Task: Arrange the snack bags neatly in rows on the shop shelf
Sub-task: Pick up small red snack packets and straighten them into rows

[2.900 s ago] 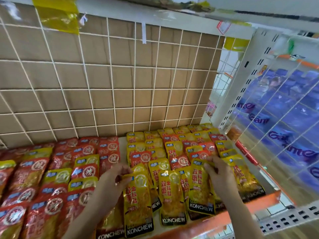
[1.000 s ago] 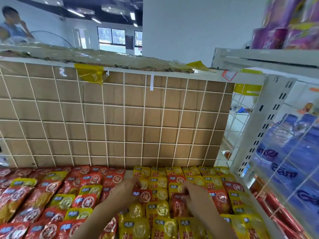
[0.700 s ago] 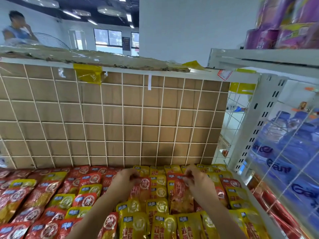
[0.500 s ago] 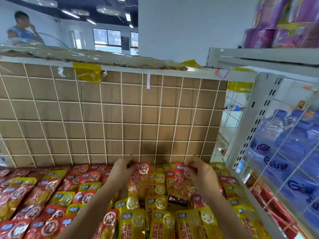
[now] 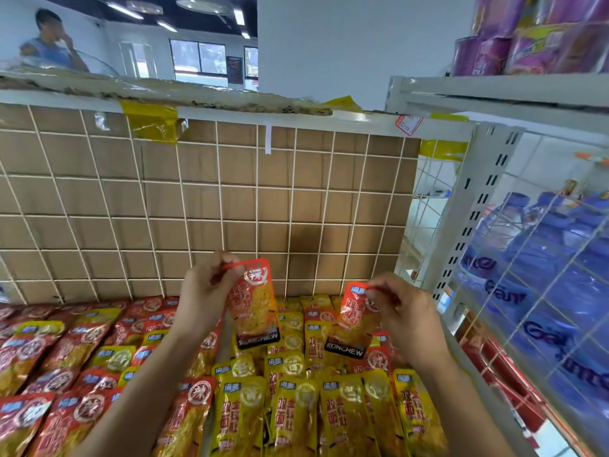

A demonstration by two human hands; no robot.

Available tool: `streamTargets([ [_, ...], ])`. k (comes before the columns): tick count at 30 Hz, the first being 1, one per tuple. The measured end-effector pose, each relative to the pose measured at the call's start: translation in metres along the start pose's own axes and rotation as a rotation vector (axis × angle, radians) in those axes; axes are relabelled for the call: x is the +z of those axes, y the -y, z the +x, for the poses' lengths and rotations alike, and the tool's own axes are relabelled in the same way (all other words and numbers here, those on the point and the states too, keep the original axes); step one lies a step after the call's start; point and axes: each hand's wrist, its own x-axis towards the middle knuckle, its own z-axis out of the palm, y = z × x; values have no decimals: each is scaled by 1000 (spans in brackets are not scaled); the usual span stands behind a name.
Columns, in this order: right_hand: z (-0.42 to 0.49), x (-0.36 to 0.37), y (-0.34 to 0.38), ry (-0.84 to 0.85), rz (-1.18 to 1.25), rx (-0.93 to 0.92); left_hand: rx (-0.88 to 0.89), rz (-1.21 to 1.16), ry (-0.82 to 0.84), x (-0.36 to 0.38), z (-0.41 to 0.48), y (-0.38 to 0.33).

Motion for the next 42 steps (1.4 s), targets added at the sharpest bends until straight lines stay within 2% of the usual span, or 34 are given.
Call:
streamTargets([
  [9, -37, -22, -13, 72, 80, 44, 45, 208, -57, -26, -63, -4],
  [15, -57, -16, -28, 160, 149, 86, -86, 199, -114, -44, -111, 0],
  [19, -60, 0, -24, 251, 169, 51, -184, 188, -236, -69, -143, 6],
  [24, -59, 25, -6, 356, 218, -36, -245, 228, -390, -102, -172, -1],
  [31, -54, 54, 31, 456, 301, -29, -298, 249, -541, -159, -195, 1],
  [35, -51, 78, 47, 467, 291, -35, -278, 282, -582, -190, -193, 5],
  [42, -53, 141, 97, 412, 243, -8, -315, 346, -537, -281, -171, 31],
])
